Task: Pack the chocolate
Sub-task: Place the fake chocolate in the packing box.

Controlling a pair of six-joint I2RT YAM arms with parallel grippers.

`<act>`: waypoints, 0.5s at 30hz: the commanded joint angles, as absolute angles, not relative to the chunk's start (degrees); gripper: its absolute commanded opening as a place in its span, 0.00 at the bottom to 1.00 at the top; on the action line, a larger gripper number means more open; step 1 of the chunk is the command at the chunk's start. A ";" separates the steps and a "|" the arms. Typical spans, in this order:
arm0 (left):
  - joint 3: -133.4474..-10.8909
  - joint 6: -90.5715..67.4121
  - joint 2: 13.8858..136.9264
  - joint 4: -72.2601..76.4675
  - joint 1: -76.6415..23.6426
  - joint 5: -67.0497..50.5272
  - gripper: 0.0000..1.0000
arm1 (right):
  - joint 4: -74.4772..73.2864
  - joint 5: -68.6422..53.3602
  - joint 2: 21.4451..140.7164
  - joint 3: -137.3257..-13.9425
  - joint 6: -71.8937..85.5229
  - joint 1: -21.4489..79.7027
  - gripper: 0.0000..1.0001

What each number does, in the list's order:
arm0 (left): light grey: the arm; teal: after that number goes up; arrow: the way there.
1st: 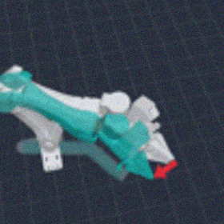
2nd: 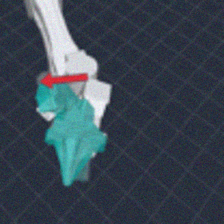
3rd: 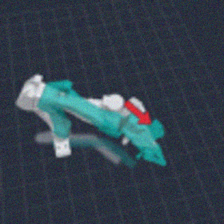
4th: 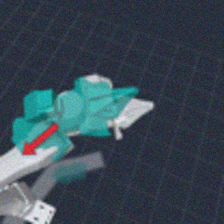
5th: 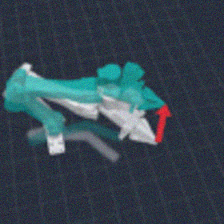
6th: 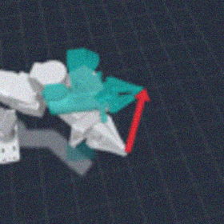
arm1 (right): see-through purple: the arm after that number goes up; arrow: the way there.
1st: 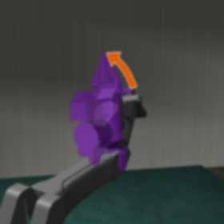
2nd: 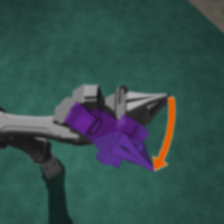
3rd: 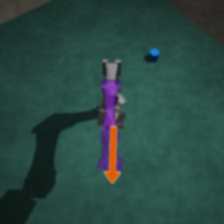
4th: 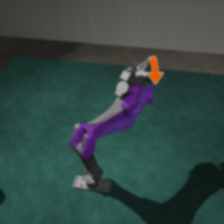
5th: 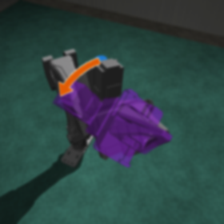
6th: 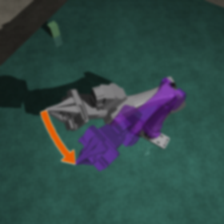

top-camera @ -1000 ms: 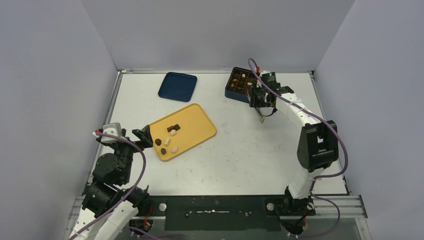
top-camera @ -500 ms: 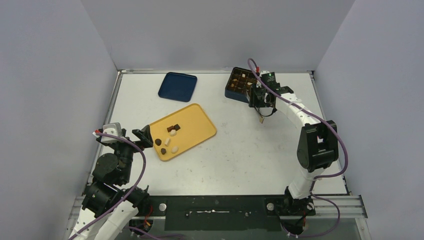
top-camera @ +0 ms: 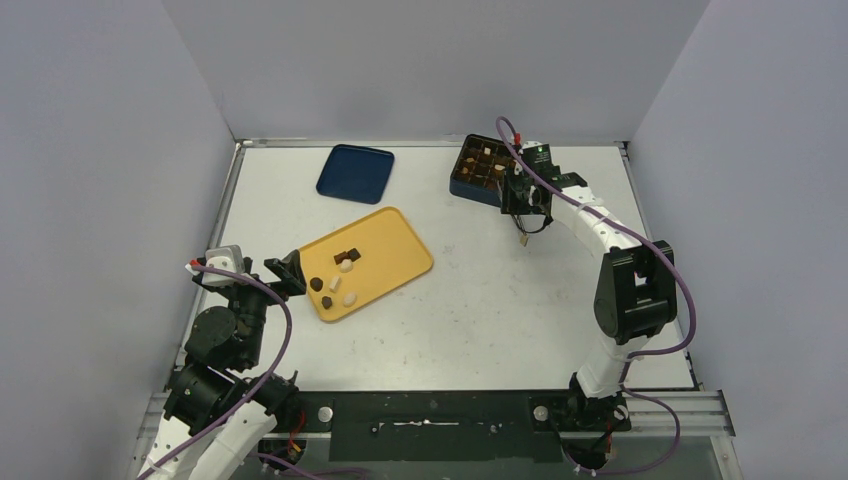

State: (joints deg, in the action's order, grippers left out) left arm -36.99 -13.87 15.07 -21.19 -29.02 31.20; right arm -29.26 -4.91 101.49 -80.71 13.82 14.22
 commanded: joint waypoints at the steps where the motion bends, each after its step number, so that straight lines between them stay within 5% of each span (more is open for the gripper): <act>1: -37.58 -13.27 15.20 -19.27 -28.65 31.07 0.97 | -28.21 -4.03 98.04 -81.47 14.33 14.04 0.37; 15: -37.55 -13.27 15.12 -19.35 -28.65 31.03 0.97 | -29.04 -3.59 98.53 -82.20 14.17 14.39 0.37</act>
